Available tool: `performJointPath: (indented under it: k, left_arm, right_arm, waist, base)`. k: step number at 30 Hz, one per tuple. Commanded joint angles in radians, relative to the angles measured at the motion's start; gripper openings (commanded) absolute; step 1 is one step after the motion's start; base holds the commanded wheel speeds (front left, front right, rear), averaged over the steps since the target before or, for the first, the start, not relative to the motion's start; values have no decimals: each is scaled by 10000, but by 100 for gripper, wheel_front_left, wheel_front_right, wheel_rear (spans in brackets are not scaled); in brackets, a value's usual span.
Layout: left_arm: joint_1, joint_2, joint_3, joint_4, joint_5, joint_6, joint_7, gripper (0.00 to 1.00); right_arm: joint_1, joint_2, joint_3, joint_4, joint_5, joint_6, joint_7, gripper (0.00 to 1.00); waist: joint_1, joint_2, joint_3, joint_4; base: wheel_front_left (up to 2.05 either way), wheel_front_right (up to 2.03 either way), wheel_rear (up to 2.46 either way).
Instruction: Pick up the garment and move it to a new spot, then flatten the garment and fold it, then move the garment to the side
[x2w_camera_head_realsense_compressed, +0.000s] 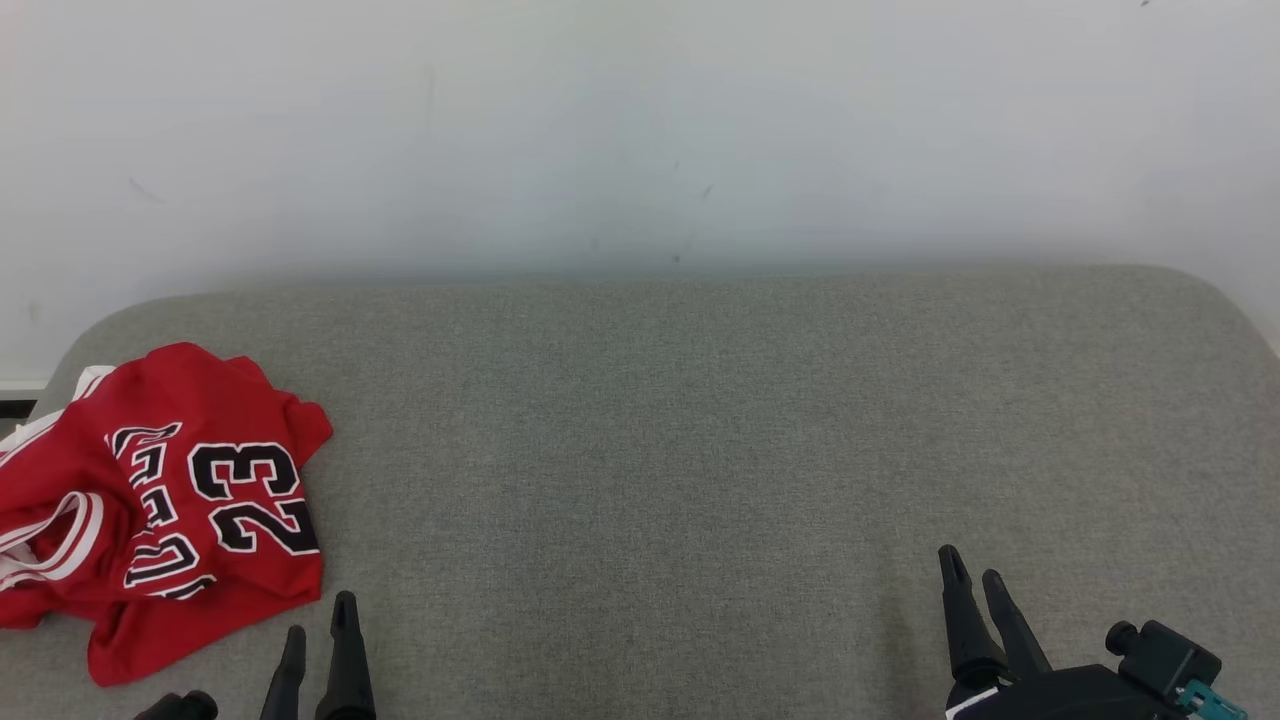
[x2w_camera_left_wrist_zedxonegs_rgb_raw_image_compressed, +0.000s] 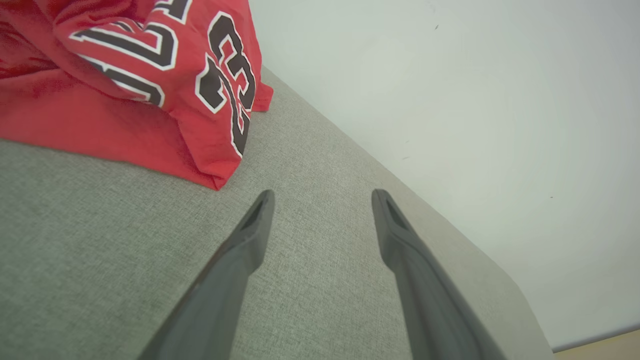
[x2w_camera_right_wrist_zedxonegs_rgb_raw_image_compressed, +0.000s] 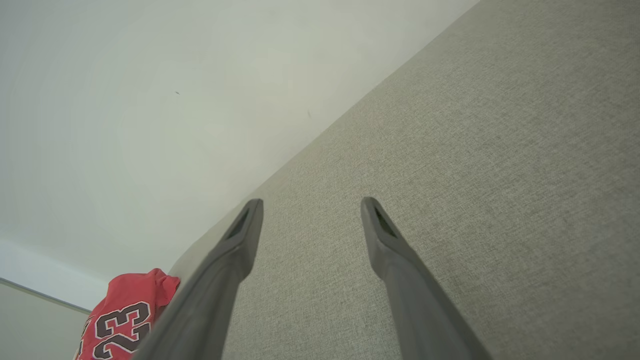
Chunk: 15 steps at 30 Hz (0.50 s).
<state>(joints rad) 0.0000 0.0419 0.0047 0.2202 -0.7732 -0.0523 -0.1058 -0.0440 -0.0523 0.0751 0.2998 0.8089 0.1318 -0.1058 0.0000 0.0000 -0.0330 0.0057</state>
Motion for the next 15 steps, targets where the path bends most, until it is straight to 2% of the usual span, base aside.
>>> performJointPath:
  k: [1,15]
  left_arm:
    - [7,66,-18,-136,264,22,-87,100]
    - [215,79,-162,-108,2016,82,-474,100]
  right_arm:
    - [-54,-33,29,-94,-210,-9,-55,100]
    - [175,12,-136,-110,-2236,-12,-249,100]
  waist:
    - [0,0,-3,2]
    - [0,0,-106,20]
  base:
    - [0,0,0]
    - [0,0,0]
